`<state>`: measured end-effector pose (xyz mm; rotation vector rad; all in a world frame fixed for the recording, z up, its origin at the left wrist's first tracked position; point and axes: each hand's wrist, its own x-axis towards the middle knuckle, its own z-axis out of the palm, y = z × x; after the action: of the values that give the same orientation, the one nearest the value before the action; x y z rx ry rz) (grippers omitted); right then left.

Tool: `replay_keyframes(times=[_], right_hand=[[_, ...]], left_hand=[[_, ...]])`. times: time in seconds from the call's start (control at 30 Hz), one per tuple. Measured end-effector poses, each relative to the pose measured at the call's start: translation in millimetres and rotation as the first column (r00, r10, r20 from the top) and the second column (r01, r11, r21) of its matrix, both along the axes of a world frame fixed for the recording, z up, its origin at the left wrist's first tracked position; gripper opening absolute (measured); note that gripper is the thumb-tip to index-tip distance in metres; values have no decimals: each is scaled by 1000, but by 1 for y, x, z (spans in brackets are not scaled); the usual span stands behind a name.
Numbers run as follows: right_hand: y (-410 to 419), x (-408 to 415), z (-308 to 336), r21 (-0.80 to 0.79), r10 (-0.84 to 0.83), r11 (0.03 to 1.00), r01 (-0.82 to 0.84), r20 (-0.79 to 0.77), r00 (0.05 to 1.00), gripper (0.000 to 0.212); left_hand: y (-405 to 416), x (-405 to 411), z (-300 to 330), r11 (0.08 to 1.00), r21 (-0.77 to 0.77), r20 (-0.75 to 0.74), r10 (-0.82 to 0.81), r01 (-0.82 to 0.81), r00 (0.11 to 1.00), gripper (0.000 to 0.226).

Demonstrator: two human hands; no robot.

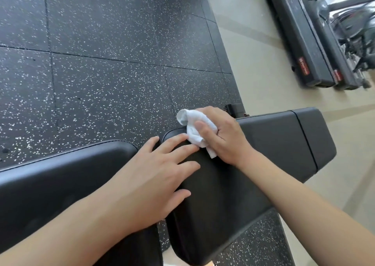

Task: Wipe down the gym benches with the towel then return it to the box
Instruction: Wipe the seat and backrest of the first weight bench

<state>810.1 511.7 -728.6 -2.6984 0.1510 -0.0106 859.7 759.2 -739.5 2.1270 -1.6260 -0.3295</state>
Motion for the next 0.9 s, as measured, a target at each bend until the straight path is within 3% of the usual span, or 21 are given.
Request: replay_keyframes(times=[0.07, 0.13, 0.2, 0.27, 0.33, 0.53, 0.67, 0.73, 0.8, 0.9], right_hand=[[-25, -4, 3, -29, -12, 1000, 11, -34, 999, 22], [-60, -8, 11, -83, -198, 978, 193, -69, 978, 22], [-89, -12, 16, -160, -374, 919, 360, -66, 925, 32], [-97, -13, 15, -224, -434, 882, 415, -40, 900, 46], [-82, -11, 11, -236, -429, 880, 412, -26, 903, 54], [3, -12, -5, -197, -170, 960, 198, 146, 974, 36], [-8, -26, -4, -145, -42, 988, 59, 119, 992, 38], [-35, -36, 1, -137, -91, 985, 105, 102, 991, 38], [-65, -48, 9, -120, -261, 954, 274, 115, 958, 40], [-82, -62, 11, -76, -373, 916, 394, 201, 906, 40]], left_hand=[[2, 0, -2, 1000, -11, -4, 4, -4, 1000, 53], [2, -1, -1, 1000, -29, -8, -4, 4, 1000, 53], [1, -1, -3, 999, -35, -19, -12, 12, 1000, 52], [-1, -3, -7, 999, -38, -53, 16, -18, 998, 52], [-3, -3, -9, 997, -67, -42, 24, -26, 999, 52], [-2, 10, 0, 980, -198, 16, 34, -31, 999, 33], [-1, 8, -2, 965, -262, -18, 12, -16, 1000, 28], [-1, 4, -5, 962, -271, -27, -10, 3, 1000, 29], [1, 2, -8, 957, -288, -23, -25, 17, 999, 31], [-1, 1, -11, 952, -305, -12, -34, 29, 999, 31]])
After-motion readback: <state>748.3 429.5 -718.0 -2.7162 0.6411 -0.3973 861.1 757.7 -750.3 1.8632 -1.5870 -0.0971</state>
